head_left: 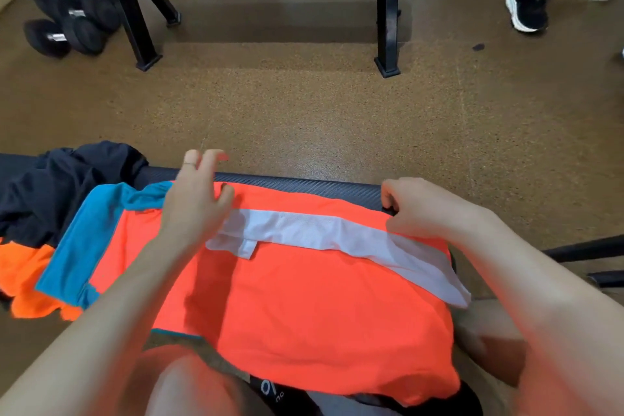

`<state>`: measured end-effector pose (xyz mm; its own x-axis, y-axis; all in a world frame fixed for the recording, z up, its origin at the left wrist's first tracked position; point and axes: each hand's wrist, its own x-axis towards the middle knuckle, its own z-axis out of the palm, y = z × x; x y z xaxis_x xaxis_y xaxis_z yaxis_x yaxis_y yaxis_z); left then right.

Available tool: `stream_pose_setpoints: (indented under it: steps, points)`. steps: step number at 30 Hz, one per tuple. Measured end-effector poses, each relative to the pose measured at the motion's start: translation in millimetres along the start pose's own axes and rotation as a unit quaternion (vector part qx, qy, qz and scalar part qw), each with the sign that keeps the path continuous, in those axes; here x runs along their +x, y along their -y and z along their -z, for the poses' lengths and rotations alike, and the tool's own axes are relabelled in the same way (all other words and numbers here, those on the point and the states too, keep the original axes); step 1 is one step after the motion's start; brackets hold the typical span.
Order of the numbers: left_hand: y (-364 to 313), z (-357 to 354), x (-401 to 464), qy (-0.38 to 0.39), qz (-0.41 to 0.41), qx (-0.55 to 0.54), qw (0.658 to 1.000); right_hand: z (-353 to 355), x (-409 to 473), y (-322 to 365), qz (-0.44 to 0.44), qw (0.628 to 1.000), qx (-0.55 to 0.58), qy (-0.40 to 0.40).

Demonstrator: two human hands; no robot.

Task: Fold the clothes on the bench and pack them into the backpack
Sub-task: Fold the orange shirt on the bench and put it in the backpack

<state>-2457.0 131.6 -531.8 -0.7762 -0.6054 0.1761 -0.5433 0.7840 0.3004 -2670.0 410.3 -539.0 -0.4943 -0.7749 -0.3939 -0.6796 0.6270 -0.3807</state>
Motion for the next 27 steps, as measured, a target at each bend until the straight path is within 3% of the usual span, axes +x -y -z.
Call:
stream_pose_setpoints:
  steps: [3, 5, 8, 13, 18, 23, 27]
  points:
    - [-37.3, -30.7, 3.4, 0.138, -0.209, 0.031, 0.968, 0.9, -5.4, -6.8, -0.016, 1.000, -0.011, 0.005]
    - [-52.6, -48.1, 4.7, 0.166, -0.261, 0.053, 0.950, -0.5, -8.0, -11.7, -0.021, 0.999, -0.025, 0.002]
    - [-59.0, -59.2, 9.6, 0.152, -0.267, 0.077, 0.948, -1.6, -9.2, -20.1, -0.033, 0.999, -0.022, -0.002]
    - [-51.6, -57.0, 20.0, 0.194, -0.271, 0.088, 0.939, 5.9, -3.1, -30.7, -0.048, 0.998, 0.027, 0.005]
    - [-51.6, -55.9, 19.3, 0.185, -0.263, 0.087, 0.943, 6.3, -9.2, -32.3, -0.046, 0.996, 0.044, 0.062]
    - [-45.5, -59.9, 20.1, 0.193, -0.284, 0.117, 0.932, 6.9, -13.8, -44.0, -0.059, 0.997, 0.044, 0.000]
    - [-58.7, -54.5, 17.6, 0.142, -0.260, 0.162, 0.941, 3.9, -22.2, -49.7, -0.088, 0.994, 0.053, -0.041]
